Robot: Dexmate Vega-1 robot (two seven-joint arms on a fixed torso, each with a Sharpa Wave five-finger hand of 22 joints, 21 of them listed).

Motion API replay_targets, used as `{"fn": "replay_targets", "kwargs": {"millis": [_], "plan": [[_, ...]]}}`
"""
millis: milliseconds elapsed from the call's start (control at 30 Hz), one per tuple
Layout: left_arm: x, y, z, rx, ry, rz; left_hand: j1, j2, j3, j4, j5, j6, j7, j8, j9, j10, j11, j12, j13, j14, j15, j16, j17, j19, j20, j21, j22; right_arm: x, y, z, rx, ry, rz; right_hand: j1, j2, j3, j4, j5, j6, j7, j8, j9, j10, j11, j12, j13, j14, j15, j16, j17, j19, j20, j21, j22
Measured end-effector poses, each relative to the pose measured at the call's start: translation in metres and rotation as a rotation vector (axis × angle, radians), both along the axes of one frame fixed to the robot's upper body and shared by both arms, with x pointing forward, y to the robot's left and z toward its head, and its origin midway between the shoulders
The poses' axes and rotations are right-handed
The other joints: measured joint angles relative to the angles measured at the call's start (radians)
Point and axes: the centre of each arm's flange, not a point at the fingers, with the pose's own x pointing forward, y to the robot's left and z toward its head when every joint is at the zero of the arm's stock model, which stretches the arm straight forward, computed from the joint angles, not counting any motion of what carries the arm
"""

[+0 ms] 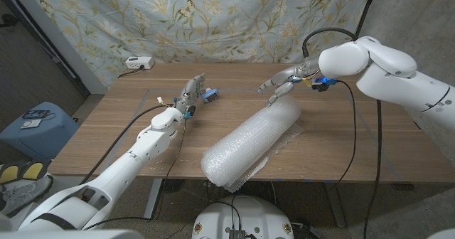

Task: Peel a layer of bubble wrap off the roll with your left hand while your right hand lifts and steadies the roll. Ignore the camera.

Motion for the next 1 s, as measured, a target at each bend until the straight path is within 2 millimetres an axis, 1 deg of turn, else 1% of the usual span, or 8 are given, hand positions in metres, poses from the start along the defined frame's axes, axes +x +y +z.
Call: {"fn": "replay_targets", "kwargs": {"millis": [67, 167, 400, 467, 633, 833, 900, 1000], "plan": [[0.001, 0.001, -0.001, -0.001, 0.003, 0.002, 0.0, 0.0, 0.0, 0.0, 0.0, 0.0, 0.0, 0.0, 0.0, 0.0, 0.0, 0.0, 0.0, 0.0, 0.0, 0.0, 0.0, 0.0, 0.0, 0.0, 0.0, 0.0, -0.001, -0.001, -0.009, 0.005, -0.009, 0.005, -0.005, 0.0, 0.0, 0.0, -0.01, -0.004, 0.0, 0.0, -0.009, 0.003, 0.0, 0.0, -0.004, 0.004, 0.0, 0.0, -0.003, 0.003, 0.0, 0.0], [0.001, 0.001, -0.002, -0.007, 0.001, 0.0, 0.0, 0.0, 0.0, 0.0, 0.0, 0.0, 0.0, 0.0, 0.0, 0.0, 0.0, 0.0, 0.0, 0.0, 0.0, 0.0, 0.0, 0.004, 0.004, 0.0, 0.0, -0.007, 0.01, -0.003, -0.041, 0.005, 0.006, 0.019, -0.008, 0.004, -0.004, 0.0, -0.03, -0.005, -0.003, -0.004, -0.018, 0.007, 0.0, -0.004, -0.008, 0.008, 0.0, 0.0, -0.009, 0.009, 0.0, 0.0], [0.001, 0.001, -0.002, -0.009, -0.004, -0.009, 0.0, 0.0, 0.0, 0.0, 0.0, 0.0, 0.0, 0.0, 0.0, 0.0, 0.0, 0.0, 0.0, 0.0, 0.0, 0.0, 0.0, 0.004, 0.004, -0.004, 0.0, -0.015, 0.022, -0.005, -0.061, 0.002, 0.032, 0.051, -0.03, 0.004, -0.004, 0.005, -0.075, -0.011, -0.007, -0.005, -0.049, 0.001, 0.0, -0.005, -0.026, 0.015, 0.0, 0.0, -0.022, 0.015, 0.0, 0.0], [0.002, 0.003, -0.003, -0.011, -0.002, -0.006, 0.0, 0.0, 0.0, 0.0, 0.0, 0.0, 0.0, 0.0, 0.0, 0.0, 0.0, 0.0, 0.0, 0.0, 0.0, 0.0, 0.0, 0.004, 0.004, -0.004, 0.0, -0.015, 0.02, -0.008, -0.096, 0.01, 0.005, 0.06, -0.038, 0.007, -0.001, 0.005, -0.096, -0.014, -0.007, -0.005, -0.058, 0.003, 0.0, -0.005, -0.029, 0.017, 0.0, 0.0, -0.024, 0.017, 0.0, 0.0], [0.001, 0.005, -0.002, -0.014, -0.005, -0.004, 0.0, 0.0, 0.0, 0.0, 0.0, 0.0, 0.0, 0.0, 0.0, 0.0, 0.0, 0.0, 0.0, 0.0, 0.0, 0.0, 0.0, 0.004, 0.004, -0.004, 0.0, -0.019, 0.024, -0.012, -0.132, 0.015, -0.001, 0.087, -0.05, 0.007, -0.001, 0.012, -0.139, -0.032, -0.007, -0.005, -0.082, 0.001, 0.0, -0.005, -0.049, 0.024, 0.001, 0.0, -0.034, 0.027, 0.0, 0.0], [0.0, 0.006, -0.001, -0.014, -0.009, -0.003, 0.0, 0.0, 0.0, 0.0, 0.0, 0.0, 0.0, 0.0, 0.0, 0.0, 0.0, 0.0, 0.0, 0.0, 0.0, 0.0, 0.0, 0.004, 0.004, -0.004, 0.0, -0.023, 0.031, -0.019, -0.168, 0.016, 0.001, 0.101, -0.064, 0.013, 0.004, 0.016, -0.144, -0.052, -0.007, -0.005, -0.082, 0.0, 0.0, -0.005, -0.061, 0.026, 0.001, 0.0, -0.043, 0.029, 0.0, 0.0], [0.0, 0.007, -0.001, -0.015, -0.008, -0.002, 0.0, 0.0, 0.0, 0.0, 0.0, 0.0, 0.0, 0.0, 0.0, 0.0, 0.0, 0.0, 0.0, 0.0, 0.0, 0.0, 0.0, 0.004, 0.004, -0.004, 0.0, -0.026, 0.035, -0.021, -0.172, 0.017, 0.013, 0.107, -0.07, 0.013, 0.004, 0.016, -0.146, -0.057, -0.007, -0.005, -0.082, 0.0, 0.0, -0.005, -0.064, 0.028, -0.003, 0.0, -0.05, 0.036, 0.0, 0.0], [-0.003, 0.009, -0.001, -0.014, -0.013, -0.001, 0.0, 0.0, 0.0, 0.0, 0.0, 0.0, 0.0, 0.0, 0.0, 0.0, 0.0, -0.005, 0.0, 0.0, 0.0, 0.0, 0.0, 0.004, 0.004, -0.004, 0.0, -0.028, 0.034, -0.024, -0.225, 0.004, -0.021, 0.11, -0.074, 0.013, 0.004, 0.019, -0.144, -0.066, -0.007, -0.005, -0.086, -0.004, -0.004, -0.008, -0.067, 0.031, -0.003, 0.0, -0.055, 0.041, 0.0, 0.0]]}}
